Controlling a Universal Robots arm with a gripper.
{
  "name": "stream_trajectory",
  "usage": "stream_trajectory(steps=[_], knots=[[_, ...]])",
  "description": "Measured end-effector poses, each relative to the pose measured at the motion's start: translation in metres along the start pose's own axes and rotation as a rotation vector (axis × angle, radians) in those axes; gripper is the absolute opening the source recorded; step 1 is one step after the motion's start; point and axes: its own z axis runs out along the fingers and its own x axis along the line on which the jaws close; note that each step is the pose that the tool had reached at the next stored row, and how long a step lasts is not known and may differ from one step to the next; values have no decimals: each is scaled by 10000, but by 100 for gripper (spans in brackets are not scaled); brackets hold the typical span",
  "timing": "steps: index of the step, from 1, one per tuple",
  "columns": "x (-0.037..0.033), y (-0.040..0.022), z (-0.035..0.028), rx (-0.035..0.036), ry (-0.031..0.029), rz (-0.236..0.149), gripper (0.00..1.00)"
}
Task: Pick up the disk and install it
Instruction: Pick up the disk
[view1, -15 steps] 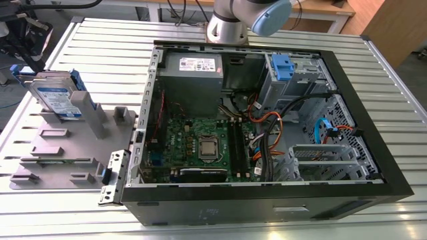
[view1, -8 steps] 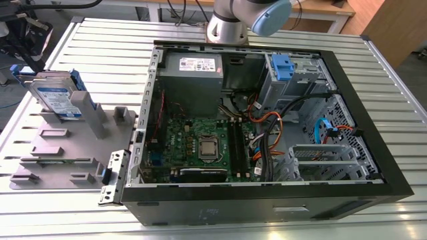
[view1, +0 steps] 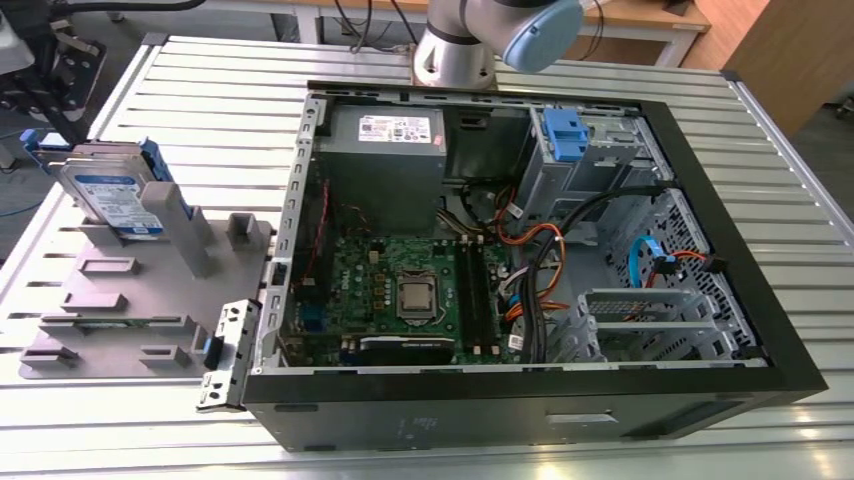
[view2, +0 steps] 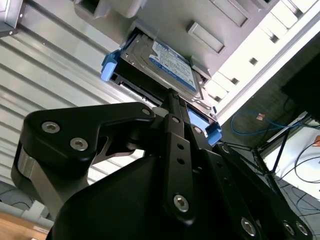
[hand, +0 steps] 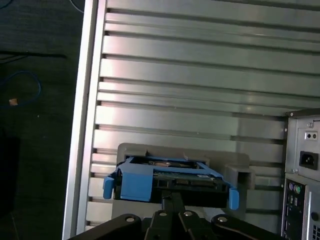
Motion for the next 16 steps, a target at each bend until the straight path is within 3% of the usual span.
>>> stream_trajectory(steps=[9,16], knots=[[0,0,5,-41,69,-1602,11],[0,0,6,-43,72,-1673,11]])
